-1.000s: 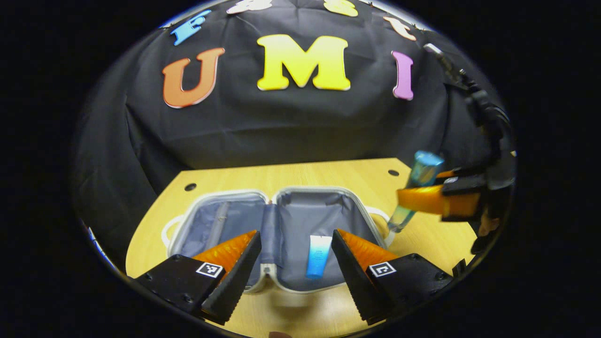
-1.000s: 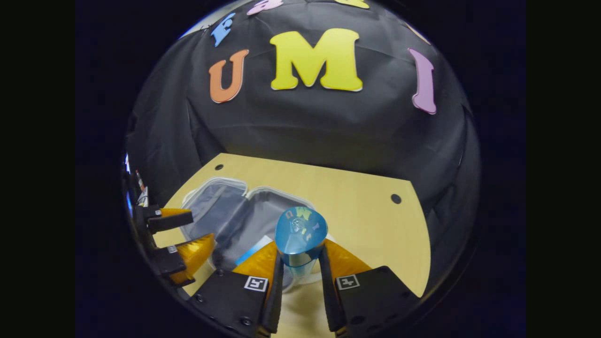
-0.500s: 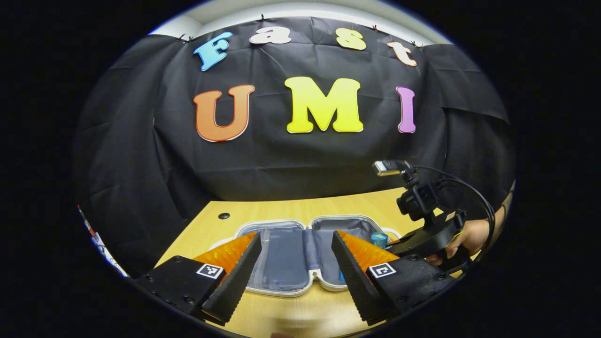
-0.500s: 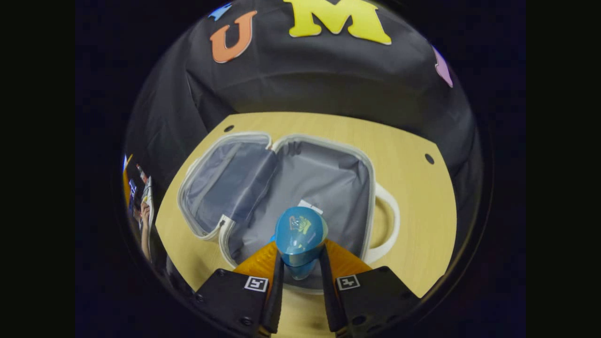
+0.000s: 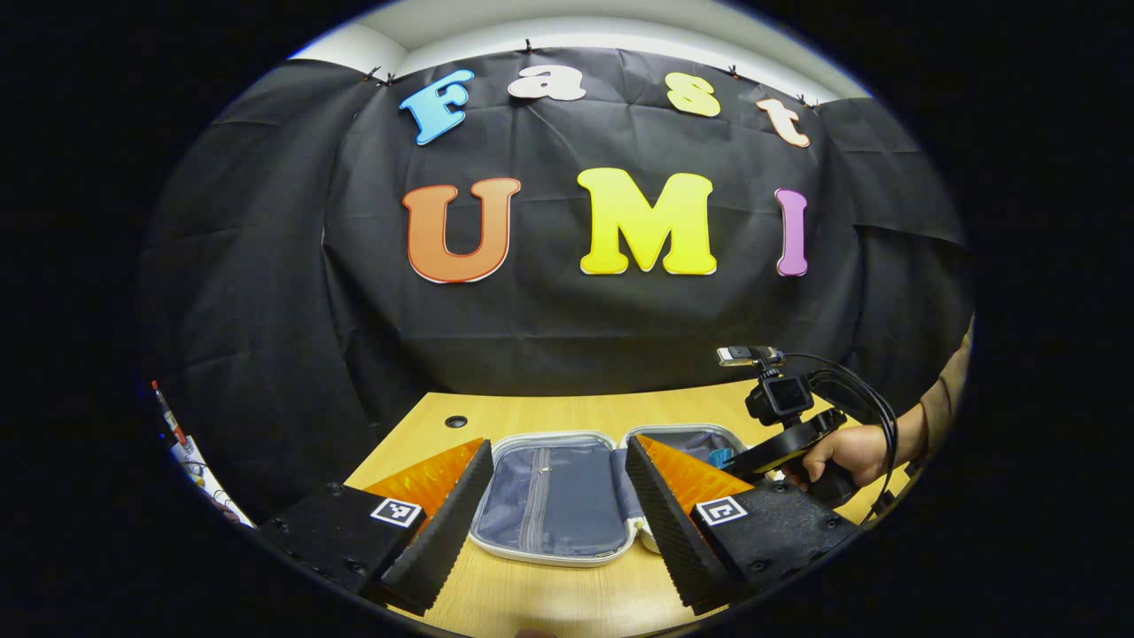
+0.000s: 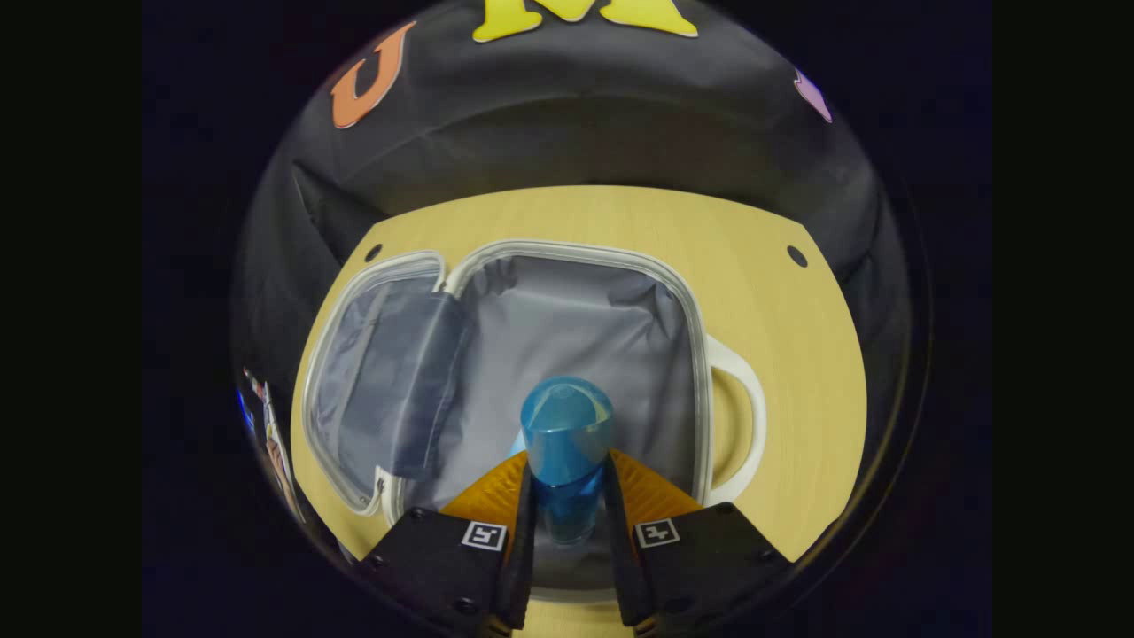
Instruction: First open the suitcase, pack the skin care products into it, and then close the suitcase.
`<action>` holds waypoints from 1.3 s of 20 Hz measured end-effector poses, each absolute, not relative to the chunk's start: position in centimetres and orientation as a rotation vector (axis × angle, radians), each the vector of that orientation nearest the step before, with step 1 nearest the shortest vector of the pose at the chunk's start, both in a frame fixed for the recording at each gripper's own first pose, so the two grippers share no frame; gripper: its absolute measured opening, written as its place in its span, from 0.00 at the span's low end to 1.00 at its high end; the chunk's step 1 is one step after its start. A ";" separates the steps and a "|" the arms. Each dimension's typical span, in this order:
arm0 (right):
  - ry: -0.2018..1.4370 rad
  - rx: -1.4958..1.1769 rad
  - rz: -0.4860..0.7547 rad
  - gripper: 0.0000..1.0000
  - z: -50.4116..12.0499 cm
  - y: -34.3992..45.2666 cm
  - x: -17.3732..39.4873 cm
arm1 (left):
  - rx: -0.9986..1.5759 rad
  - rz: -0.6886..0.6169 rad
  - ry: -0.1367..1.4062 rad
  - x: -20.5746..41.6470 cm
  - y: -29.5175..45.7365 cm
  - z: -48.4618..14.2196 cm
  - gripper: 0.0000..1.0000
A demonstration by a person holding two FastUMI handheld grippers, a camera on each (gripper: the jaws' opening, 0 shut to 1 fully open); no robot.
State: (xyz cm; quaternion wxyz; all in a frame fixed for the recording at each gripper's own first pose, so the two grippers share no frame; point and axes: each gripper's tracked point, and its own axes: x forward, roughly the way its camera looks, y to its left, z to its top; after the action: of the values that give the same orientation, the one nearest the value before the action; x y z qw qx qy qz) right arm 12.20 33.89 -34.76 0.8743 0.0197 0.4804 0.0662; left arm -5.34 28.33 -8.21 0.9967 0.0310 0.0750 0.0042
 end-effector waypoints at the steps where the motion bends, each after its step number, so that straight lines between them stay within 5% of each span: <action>1: 1.011 0.049 0.130 0.36 -35.0 33.9 12.7 | 0.061 0.010 0.158 -5.2 28.6 -8.5 0.96; 15: 1.073 0.062 0.051 0.39 -37.1 34.3 13.3 | -0.031 0.219 0.341 -5.1 38.7 -15.0 0.96; 20: 0.990 0.065 0.162 0.52 -33.3 35.8 12.0 | -0.183 0.261 0.350 -1.6 43.3 -17.6 0.97; 21: 0.946 0.037 0.196 0.69 -31.6 36.0 11.9 | -0.243 0.242 0.356 -0.4 43.6 -18.3 0.97; 26: 0.655 -0.114 0.261 0.77 -21.1 33.8 11.1 | -0.482 0.160 0.387 4.1 45.6 -21.9 0.99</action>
State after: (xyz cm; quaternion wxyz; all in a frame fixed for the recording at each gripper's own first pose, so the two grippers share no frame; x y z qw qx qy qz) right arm 11.14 33.78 -21.05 0.9369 -0.0560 0.3206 0.1276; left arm 4.09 45.60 -21.94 0.9495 -0.2368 0.1902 0.0786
